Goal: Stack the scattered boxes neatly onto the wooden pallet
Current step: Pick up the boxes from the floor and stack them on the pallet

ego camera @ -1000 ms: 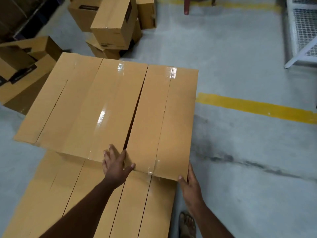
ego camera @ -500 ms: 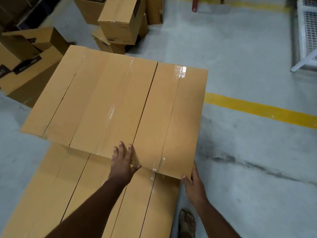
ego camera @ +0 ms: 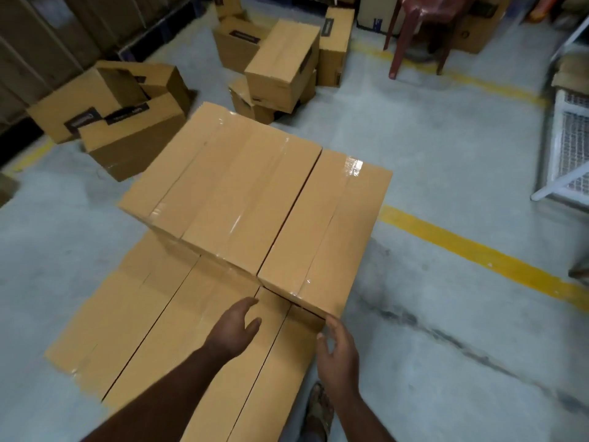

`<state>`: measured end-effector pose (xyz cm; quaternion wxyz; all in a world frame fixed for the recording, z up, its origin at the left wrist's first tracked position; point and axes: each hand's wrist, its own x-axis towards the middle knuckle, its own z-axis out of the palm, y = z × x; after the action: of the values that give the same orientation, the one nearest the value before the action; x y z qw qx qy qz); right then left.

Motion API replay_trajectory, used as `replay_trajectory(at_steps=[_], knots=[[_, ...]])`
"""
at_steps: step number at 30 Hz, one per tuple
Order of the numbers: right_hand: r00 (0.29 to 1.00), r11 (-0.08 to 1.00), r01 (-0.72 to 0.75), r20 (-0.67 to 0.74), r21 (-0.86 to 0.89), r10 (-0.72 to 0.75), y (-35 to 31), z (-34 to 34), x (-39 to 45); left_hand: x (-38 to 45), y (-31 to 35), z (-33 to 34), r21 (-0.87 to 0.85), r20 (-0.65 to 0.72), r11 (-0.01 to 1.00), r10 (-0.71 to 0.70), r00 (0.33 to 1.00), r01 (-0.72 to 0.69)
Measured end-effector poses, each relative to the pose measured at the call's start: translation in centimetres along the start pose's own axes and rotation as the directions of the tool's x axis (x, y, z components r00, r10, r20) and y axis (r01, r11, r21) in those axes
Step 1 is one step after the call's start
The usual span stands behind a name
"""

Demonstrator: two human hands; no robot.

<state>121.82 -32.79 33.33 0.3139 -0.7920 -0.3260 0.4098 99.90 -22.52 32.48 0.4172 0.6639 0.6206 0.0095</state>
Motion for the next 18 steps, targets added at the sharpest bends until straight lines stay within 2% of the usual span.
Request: replay_trajectory(at_steps=[6,12,15,18], knots=[[0.995,0.996,0.048,0.082,0.071,-0.054,-4.1,3.6,-10.6,-12.5,-5.3,-3.2,-0.21,-0.223,0.978,-0.036,0.974,-0.012],[0.942,0.975,0.203,0.252,0.095,-0.221,-7.8,12.6,-25.5,-26.2,-17.6,-6.7,-0.354,-0.314,0.93,-0.021,0.949,-0.097],[0.931,0.965,0.214,0.267,0.15,-0.248,-10.3,17.4,-33.8,-34.1,-23.6,-10.1,-0.466,-0.369,0.878,-0.082,0.926,-0.108],[0.904,0.966,0.186,0.353,0.179,-0.24,-13.0,23.1,-41.2,-41.8,-30.0,-13.4,-0.54,-0.449,0.834,-0.171,0.877,-0.114]])
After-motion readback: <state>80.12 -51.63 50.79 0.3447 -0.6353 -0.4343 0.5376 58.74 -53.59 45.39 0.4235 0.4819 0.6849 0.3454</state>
